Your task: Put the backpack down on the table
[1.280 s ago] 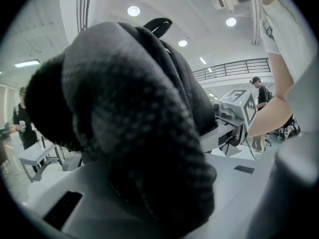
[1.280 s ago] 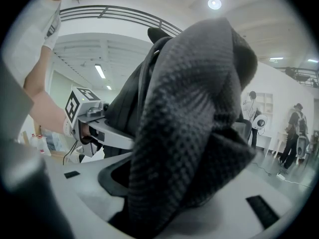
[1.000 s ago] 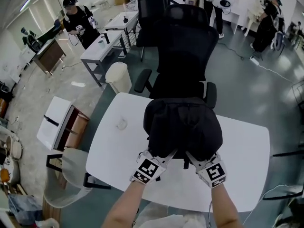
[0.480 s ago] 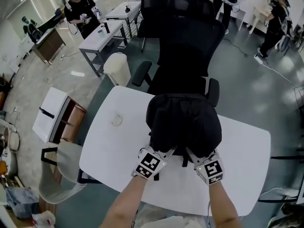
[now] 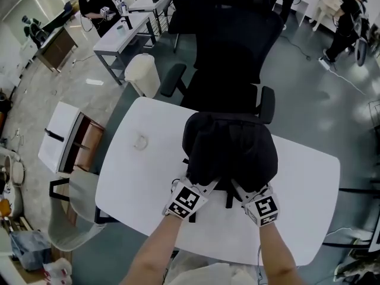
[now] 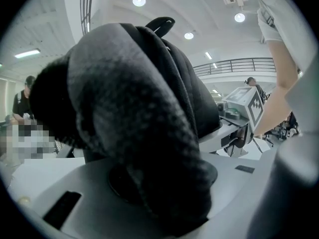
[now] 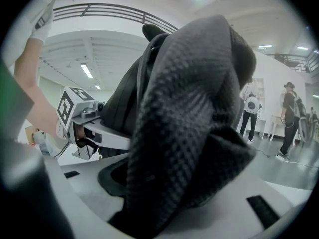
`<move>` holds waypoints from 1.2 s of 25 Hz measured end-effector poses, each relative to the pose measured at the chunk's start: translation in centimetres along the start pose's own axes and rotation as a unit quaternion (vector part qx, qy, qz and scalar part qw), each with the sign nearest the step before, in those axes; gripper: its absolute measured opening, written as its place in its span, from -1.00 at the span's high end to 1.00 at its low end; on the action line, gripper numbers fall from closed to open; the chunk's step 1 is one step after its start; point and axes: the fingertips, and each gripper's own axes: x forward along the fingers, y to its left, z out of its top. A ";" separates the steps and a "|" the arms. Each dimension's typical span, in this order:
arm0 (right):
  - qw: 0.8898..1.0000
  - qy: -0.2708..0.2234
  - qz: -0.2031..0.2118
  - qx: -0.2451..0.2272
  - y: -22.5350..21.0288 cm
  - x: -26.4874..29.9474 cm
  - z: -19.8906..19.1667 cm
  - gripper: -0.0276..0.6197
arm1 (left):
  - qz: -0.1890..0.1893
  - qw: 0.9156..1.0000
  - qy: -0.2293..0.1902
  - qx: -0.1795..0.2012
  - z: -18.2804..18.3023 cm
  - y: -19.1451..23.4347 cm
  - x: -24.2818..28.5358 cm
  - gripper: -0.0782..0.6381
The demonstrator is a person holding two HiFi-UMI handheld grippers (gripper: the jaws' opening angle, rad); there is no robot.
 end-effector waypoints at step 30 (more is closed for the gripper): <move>1.000 0.023 -0.005 -0.019 0.0 0.1 -1.1 0.15 | 0.020 0.999 0.008 -0.027 -1.2 0.6 0.3 0.22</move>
